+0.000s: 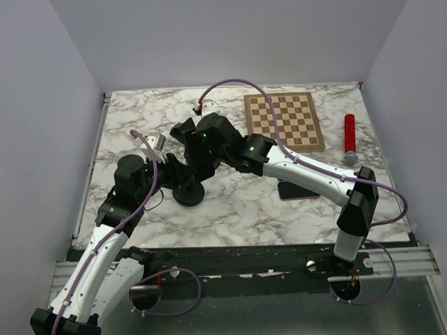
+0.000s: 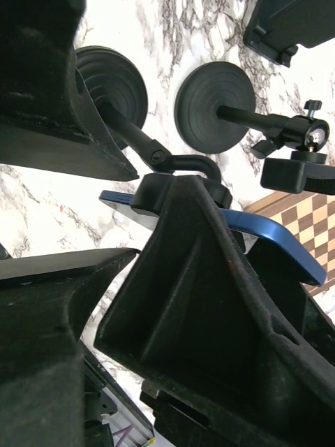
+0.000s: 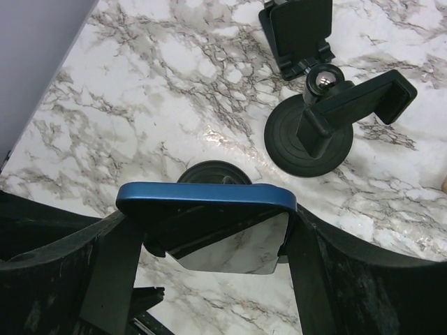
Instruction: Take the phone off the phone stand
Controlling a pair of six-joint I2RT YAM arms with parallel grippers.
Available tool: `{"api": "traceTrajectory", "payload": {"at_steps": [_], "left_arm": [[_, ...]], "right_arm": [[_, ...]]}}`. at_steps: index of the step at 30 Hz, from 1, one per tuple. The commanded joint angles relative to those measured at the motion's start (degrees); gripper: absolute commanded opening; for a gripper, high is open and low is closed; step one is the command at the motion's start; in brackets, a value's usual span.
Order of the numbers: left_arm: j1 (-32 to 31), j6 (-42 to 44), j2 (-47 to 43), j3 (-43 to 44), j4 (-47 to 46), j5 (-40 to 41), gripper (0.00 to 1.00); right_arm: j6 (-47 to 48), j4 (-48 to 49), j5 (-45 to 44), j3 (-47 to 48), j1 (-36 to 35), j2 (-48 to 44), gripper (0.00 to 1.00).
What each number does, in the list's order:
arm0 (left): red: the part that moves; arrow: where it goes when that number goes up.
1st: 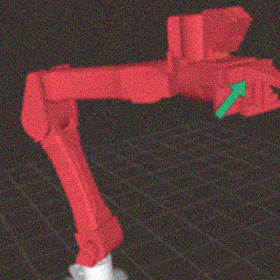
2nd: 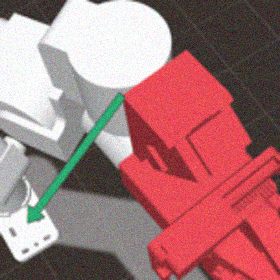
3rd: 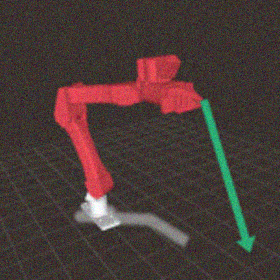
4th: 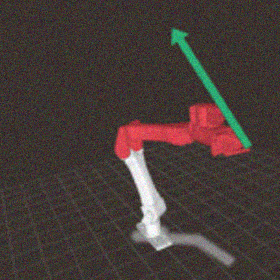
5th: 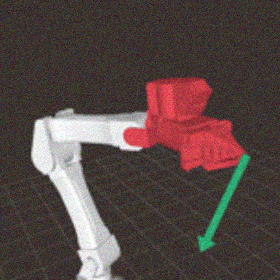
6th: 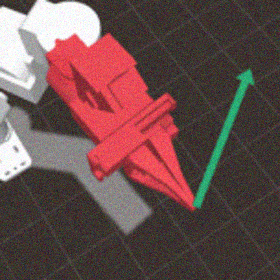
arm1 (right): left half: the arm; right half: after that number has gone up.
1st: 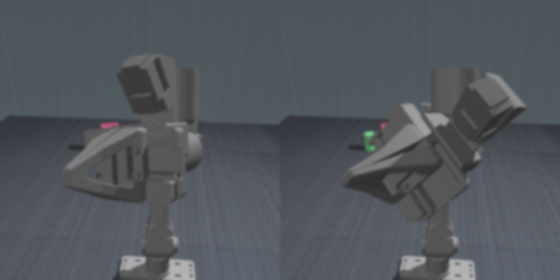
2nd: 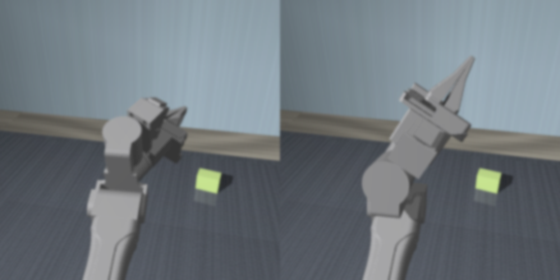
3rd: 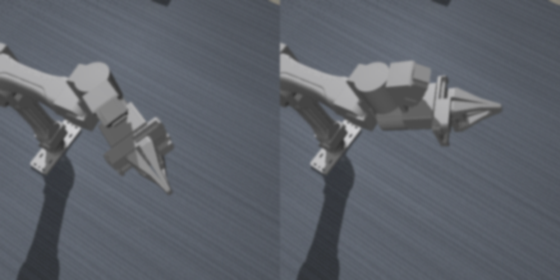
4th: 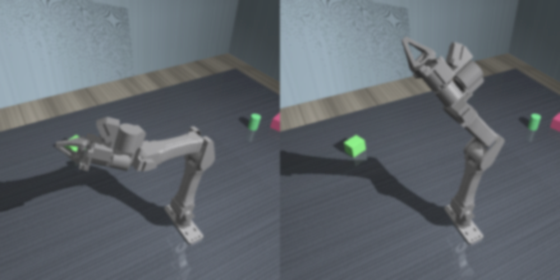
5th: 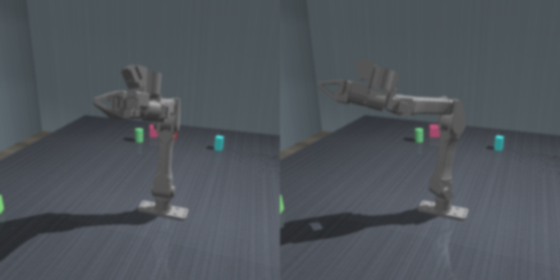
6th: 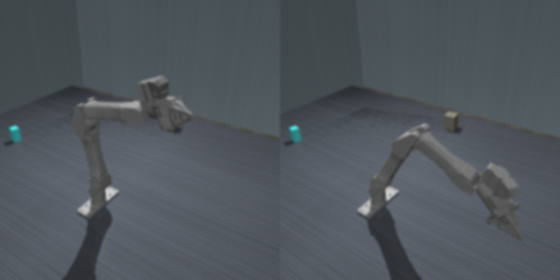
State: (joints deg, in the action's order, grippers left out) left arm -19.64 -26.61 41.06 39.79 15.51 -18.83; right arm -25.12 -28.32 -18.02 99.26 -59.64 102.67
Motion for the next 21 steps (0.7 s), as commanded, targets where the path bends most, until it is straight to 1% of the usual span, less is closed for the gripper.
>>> {"api": "traceTrajectory", "payload": {"at_steps": [1, 4, 8, 15, 21], "left_arm": [[-0.3, 2.2, 0.0, 1.6, -2.9, 0.7, 0.51], [-0.3, 2.4, 1.4, 2.6, -1.5, 2.0, 0.52], [-0.3, 2.9, 4.2, 5.2, 1.3, 2.0, 0.48], [-0.3, 4.4, 5.1, 5.9, 0.5, 0.8, 0.46], [-0.3, 4.8, 5.4, 3.9, -1.5, -1.1, 0.44]], "right_arm": [[-1.9, 5.1, 3.1, 0.5, -0.1, -3.4, 0.01], [-1.9, 5.6, 3.8, 0.2, 0.0, -3.7, 0.01], [-1.9, 5.6, 3.7, 0.3, 0.0, -4.0, 0.01], [-1.9, 5.8, 5.9, 0.7, 0.0, -3.0, 0.01], [-2.0, 6.3, 6.8, 0.9, 0.0, -2.8, 0.01]]}}
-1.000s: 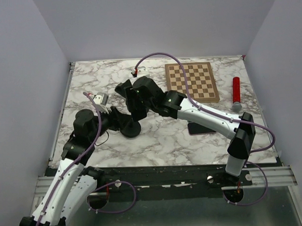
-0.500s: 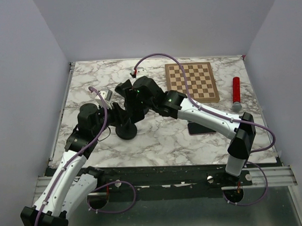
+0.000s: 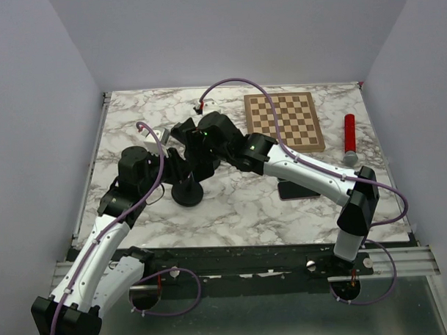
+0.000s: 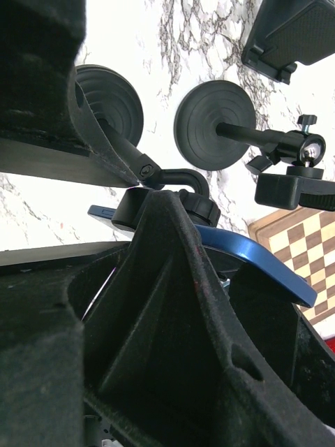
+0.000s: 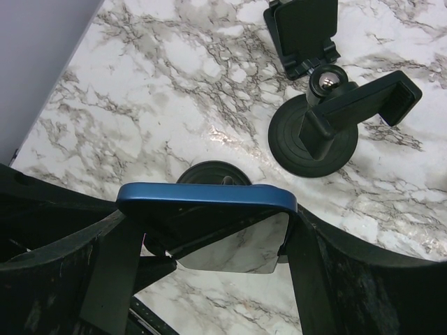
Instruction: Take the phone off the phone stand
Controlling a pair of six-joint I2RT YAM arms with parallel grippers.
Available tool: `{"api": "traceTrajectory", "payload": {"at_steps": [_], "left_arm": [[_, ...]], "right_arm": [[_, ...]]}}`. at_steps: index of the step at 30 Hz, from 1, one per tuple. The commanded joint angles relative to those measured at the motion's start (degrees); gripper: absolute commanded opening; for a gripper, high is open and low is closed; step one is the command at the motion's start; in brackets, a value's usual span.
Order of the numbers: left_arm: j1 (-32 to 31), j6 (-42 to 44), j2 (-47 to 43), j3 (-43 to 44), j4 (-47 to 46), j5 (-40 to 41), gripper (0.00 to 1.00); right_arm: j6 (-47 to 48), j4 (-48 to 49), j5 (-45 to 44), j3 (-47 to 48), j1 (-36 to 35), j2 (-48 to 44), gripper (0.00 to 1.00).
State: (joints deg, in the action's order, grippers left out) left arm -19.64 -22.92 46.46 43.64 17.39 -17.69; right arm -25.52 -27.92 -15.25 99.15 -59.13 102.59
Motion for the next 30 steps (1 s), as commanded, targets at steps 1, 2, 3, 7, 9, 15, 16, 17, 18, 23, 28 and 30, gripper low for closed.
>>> {"api": "traceTrajectory", "payload": {"at_steps": [1, 2, 3, 7, 9, 15, 16, 17, 18, 23, 28, 30], "left_arm": [[-0.3, 1.3, -0.1, -0.2, -3.9, -2.7, 0.44], [-0.3, 1.5, -0.2, -0.2, -4.2, -2.8, 0.45], [-0.3, 2.0, -0.1, -0.2, -4.3, -2.9, 0.46], [-0.3, 3.1, 0.7, 0.3, -4.3, -3.6, 0.47], [-0.3, 3.4, 0.8, 0.4, -4.2, -4.1, 0.49], [-0.3, 3.6, 0.5, 0.1, -4.6, -4.5, 0.53], [-0.2, 3.5, 0.4, 0.0, -4.6, -4.4, 0.53], [-0.2, 3.4, 0.2, -0.2, -4.7, -4.3, 0.54], [-0.2, 3.4, -0.1, -0.3, -5.1, -4.3, 0.54], [0.7, 2.5, -0.8, -1.5, -7.5, -7.0, 0.51], [1.9, 1.8, -1.8, -2.2, -7.7, -7.5, 0.44], [2.3, 1.6, -2.5, -2.8, -8.4, -7.8, 0.43]], "right_arm": [[-1.5, 5.9, 4.3, 1.0, -0.5, -2.7, 0.0], [-1.4, 5.9, 4.6, 1.1, -0.5, -2.6, 0.01], [-1.3, 5.9, 4.8, 1.1, -0.6, -2.6, 0.01], [-1.1, 6.0, 5.1, 1.0, -0.5, -2.6, 0.01], [-1.0, 6.3, 5.4, 0.9, -0.5, -2.7, 0.01], [-1.4, 7.4, 6.4, 0.3, -0.3, -3.1, 0.01], [-1.5, 7.6, 6.9, 0.1, -0.1, -3.3, 0.01], [-1.5, 7.8, 7.6, 0.1, 0.1, -3.4, 0.01], [-1.5, 7.9, 8.3, 0.2, 0.2, -3.3, 0.01], [-1.9, 7.8, 11.5, 0.3, 0.8, -3.0, 0.01], [-2.4, 8.4, 14.3, -0.4, 1.8, -3.5, 0.01], [-2.3, 8.4, 14.8, -0.6, 2.2, -3.7, 0.01]]}}
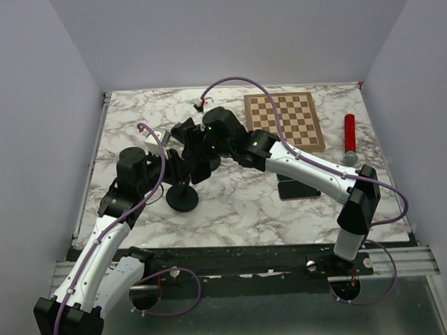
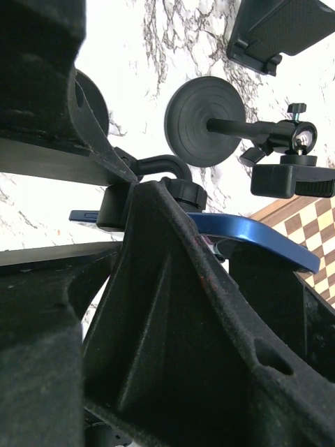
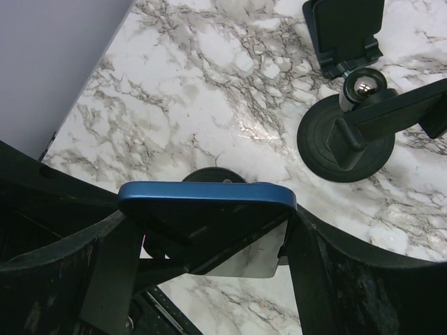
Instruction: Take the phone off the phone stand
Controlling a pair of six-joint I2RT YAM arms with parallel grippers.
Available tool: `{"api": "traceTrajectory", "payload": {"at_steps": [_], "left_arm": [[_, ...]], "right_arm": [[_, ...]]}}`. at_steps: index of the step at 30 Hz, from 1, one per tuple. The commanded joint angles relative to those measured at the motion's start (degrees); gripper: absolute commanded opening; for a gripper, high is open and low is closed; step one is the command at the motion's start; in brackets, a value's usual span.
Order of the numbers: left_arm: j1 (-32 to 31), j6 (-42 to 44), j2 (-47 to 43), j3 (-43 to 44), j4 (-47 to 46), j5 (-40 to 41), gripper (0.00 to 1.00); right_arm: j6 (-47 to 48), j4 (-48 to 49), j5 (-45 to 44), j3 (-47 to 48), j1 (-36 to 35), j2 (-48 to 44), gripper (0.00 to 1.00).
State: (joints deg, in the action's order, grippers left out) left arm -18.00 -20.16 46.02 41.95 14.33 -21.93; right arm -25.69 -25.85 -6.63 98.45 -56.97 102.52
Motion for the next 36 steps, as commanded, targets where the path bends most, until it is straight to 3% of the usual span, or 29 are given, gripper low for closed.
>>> {"api": "traceTrajectory", "payload": {"at_steps": [1, 8, 11, 15, 20, 26, 32, 36], "left_arm": [[0.8, -1.3, -2.0, -1.2, -5.7, -3.9, 0.43], [1.0, -1.2, -1.4, -1.3, -6.3, -5.4, 0.37], [0.9, -1.1, -1.2, -1.1, -6.0, -5.8, 0.26], [1.0, -0.9, -0.9, -1.1, -5.0, -6.2, 0.02], [0.9, -0.2, -2.3, -2.4, -5.8, -8.4, 0.0], [0.9, 0.1, -2.3, -3.0, -5.6, -11.9, 0.0], [1.0, 2.6, -1.5, -2.2, -3.1, -14.0, 0.0], [1.9, 1.0, -2.0, -3.2, -5.5, -16.8, 0.0]], "right_arm": [[-2.0, 6.3, 6.2, 0.1, 0.2, -3.6, 0.0], [-2.0, 7.3, 9.6, -0.2, 0.4, -3.3, 0.01], [-2.1, 7.9, 9.1, -0.6, 0.3, -3.6, 0.01], [-1.7, 9.4, 5.1, -2.8, 0.4, -4.8, 0.01], [0.1, 13.5, 2.5, -9.1, 1.8, -7.8, 0.01], [0.6, 25.2, 24.2, -19.2, 10.0, -12.1, 0.01], [4.1, 23.4, 39.6, -16.0, 12.5, -8.6, 0.01], [9.9, 20.3, 44.5, -13.9, 12.5, -6.6, 0.01]]}}
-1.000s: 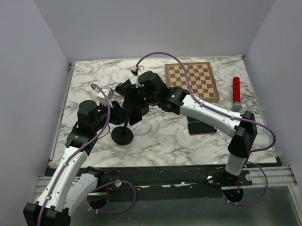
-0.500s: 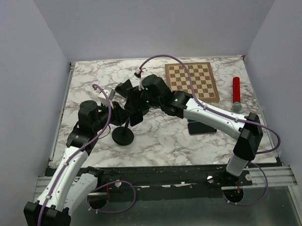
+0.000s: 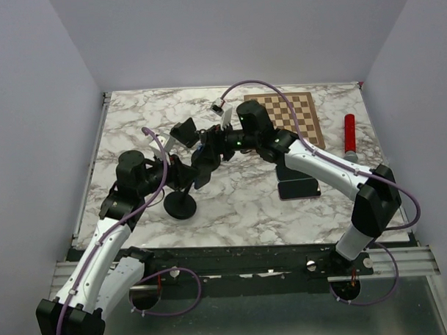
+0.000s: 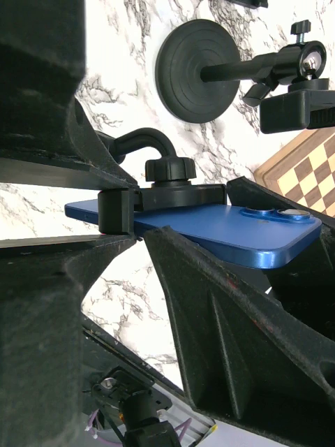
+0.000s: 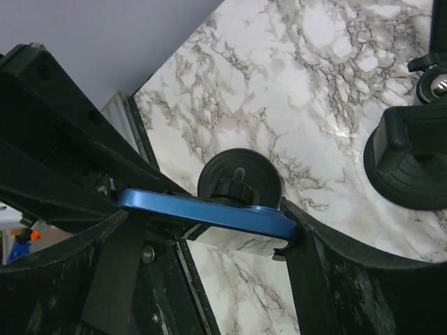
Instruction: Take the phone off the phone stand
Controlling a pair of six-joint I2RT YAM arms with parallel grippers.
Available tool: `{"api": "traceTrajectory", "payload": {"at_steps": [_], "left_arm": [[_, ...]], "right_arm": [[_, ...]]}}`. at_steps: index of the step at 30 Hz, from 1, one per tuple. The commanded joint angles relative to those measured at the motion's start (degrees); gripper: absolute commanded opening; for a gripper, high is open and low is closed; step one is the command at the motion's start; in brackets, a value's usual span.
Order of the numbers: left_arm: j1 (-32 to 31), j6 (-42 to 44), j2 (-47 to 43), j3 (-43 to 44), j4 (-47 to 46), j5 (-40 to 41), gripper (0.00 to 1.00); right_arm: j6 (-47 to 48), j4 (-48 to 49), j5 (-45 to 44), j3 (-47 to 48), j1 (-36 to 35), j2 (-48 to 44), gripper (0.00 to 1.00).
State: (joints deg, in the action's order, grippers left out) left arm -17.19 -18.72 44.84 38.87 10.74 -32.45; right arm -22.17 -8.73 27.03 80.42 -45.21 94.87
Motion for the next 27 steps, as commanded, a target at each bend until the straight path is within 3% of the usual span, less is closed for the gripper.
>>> {"api": "traceTrajectory", "payload": {"at_steps": [1, 7, 12, 14, 16, 18, 20, 23, 27], "left_arm": [[1.3, -1.1, -1.0, -0.5, -3.3, -7.6, 0.0], [1.9, -2.0, -0.1, -0.9, -5.1, -11.5, 0.0], [2.2, -2.6, -0.3, -1.6, -6.2, -12.5, 0.0], [2.2, -2.6, 0.0, -1.6, -5.9, -12.0, 0.0], [2.1, -3.8, -0.2, -2.0, -6.9, -11.0, 0.0], [2.2, -5.4, -0.1, -3.1, -9.3, -10.7, 0.0], [2.1, -6.8, -0.1, -3.7, -10.5, -9.5, 0.0], [2.1, -7.4, -0.8, -3.9, -12.1, -7.2, 0.0], [2.1, -4.4, -2.9, -3.1, -7.2, -1.8, 0.0]], "right_arm": [[8.4, 3.0, 12.5, 4.0, 0.8, 1.1, 0.01], [15.0, 0.8, 22.8, 6.2, 0.7, 2.5, 0.01], [15.6, -1.0, 23.8, 10.7, 0.8, 6.6, 0.01], [13.8, -3.0, 17.8, 12.7, 0.8, 7.4, 0.01], [9.7, -4.4, 2.7, 12.7, 0.7, 6.3, 0.01], [6.7, -5.2, -0.1, 11.9, 0.6, 5.2, 0.03], [3.8, -6.7, -4.4, 11.4, 0.1, 4.3, 0.3], [3.2, -9.7, -9.6, 10.9, -0.7, 3.0, 0.51], [0.8, -7.9, -11.5, 6.8, -1.1, -0.1, 0.75]]}}
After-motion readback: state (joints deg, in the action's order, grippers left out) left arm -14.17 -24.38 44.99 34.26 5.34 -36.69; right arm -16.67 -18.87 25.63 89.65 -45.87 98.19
